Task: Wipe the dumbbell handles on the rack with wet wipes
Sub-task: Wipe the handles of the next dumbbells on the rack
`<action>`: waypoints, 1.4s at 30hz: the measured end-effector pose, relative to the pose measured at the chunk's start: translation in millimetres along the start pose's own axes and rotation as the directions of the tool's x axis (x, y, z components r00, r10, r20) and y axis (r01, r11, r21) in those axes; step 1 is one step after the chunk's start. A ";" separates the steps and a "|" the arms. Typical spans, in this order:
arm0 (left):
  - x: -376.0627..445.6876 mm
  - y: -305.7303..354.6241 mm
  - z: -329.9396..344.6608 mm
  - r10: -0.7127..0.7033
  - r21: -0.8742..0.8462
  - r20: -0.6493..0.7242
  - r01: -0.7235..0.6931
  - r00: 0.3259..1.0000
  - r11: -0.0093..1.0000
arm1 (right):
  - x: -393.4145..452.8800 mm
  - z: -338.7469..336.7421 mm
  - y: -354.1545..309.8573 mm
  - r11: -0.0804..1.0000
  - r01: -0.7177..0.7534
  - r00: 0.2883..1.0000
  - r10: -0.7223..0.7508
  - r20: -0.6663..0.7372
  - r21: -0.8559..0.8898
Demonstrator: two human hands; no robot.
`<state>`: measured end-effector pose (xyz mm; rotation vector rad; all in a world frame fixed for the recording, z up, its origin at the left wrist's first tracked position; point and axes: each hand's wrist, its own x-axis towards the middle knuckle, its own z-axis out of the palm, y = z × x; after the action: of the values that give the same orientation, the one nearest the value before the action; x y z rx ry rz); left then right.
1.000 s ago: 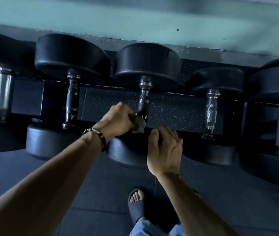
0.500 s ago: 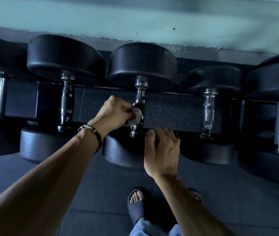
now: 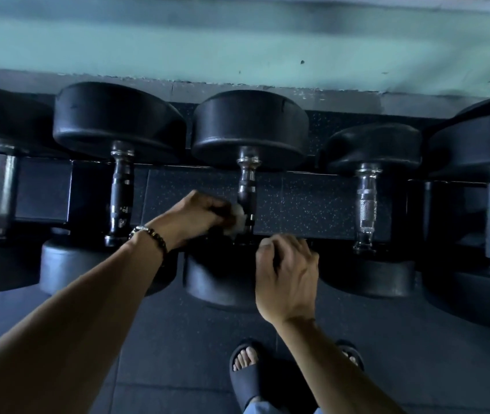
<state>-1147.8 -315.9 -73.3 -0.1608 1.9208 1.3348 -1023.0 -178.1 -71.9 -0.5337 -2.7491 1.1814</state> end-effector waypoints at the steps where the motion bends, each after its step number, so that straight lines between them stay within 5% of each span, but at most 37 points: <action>1: -2.5 -1.9 -0.5 -0.006 0.085 0.036 0.003 0.999 0.996 | 0.2 -0.9 -0.8 1.000 -0.002 1.000 0.002 -0.003 0.004; 3: 4.7 0.2 2.2 0.010 0.097 -0.016 -0.008 1.000 0.995 | 0.7 -0.9 -1.6 1.000 0.002 1.000 -0.002 -0.018 0.005; 8: 39.3 13.0 6.6 0.033 -0.274 -0.100 -0.059 0.994 0.960 | 0.1 0.4 0.7 0.999 0.037 0.997 -0.036 -0.066 0.007; 13: 16.6 -8.2 8.1 -0.079 -0.056 -0.022 0.078 0.997 0.995 | -0.1 0.4 -2.2 0.998 0.056 0.996 -0.054 -0.077 0.031; 18: 38.6 26.7 7.1 -0.022 -0.306 -0.091 -0.007 0.996 0.952 | -1.2 1.8 1.0 0.999 0.034 0.997 -0.032 -0.067 0.039; 24: 17.6 -2.8 12.7 -0.205 -0.130 -0.005 0.202 0.979 0.971 | -1.2 2.0 0.0 1.000 0.013 0.999 -0.012 -0.046 0.026; 29: 37.0 24.3 8.4 -0.053 -0.406 -0.076 0.018 0.996 0.914 | -1.7 2.3 1.3 0.999 -0.010 0.999 0.012 -0.042 0.036; 31: 33.6 16.3 11.5 -0.062 -0.317 -0.034 0.048 0.997 0.947 | -2.3 2.1 1.8 1.000 -0.018 1.000 0.019 -0.025 0.019; 33: 21.0 3.9 8.1 -0.103 -0.020 0.007 0.103 0.995 0.994 | -2.0 2.2 1.2 1.000 -0.021 1.000 0.021 -0.023 0.007; 34: 14.3 0.0 4.0 -0.109 0.210 0.050 0.096 0.993 0.973 | -1.9 2.2 1.2 1.000 -0.023 0.999 0.023 -0.022 0.002; 36: 10.6 -3.7 -4.0 -0.118 0.403 0.144 0.051 0.983 0.914 | -1.6 2.5 0.4 0.999 -0.034 0.999 0.034 -0.021 -0.005; 38: 13.1 -1.4 -2.0 -0.075 0.337 0.107 0.035 0.991 0.941 | -1.5 2.2 0.2 0.999 -0.031 0.999 0.031 -0.017 -0.010; 42: 30.1 -1.5 15.5 -0.076 -0.144 -0.141 0.056 0.987 0.988 | -1.4 2.5 0.1 1.000 -0.004 0.999 0.004 -0.038 0.014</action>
<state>-1159.7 -294.1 -96.3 -0.3986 1.9238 1.4471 -1022.2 -180.2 -73.7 -0.5545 -2.7070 1.1780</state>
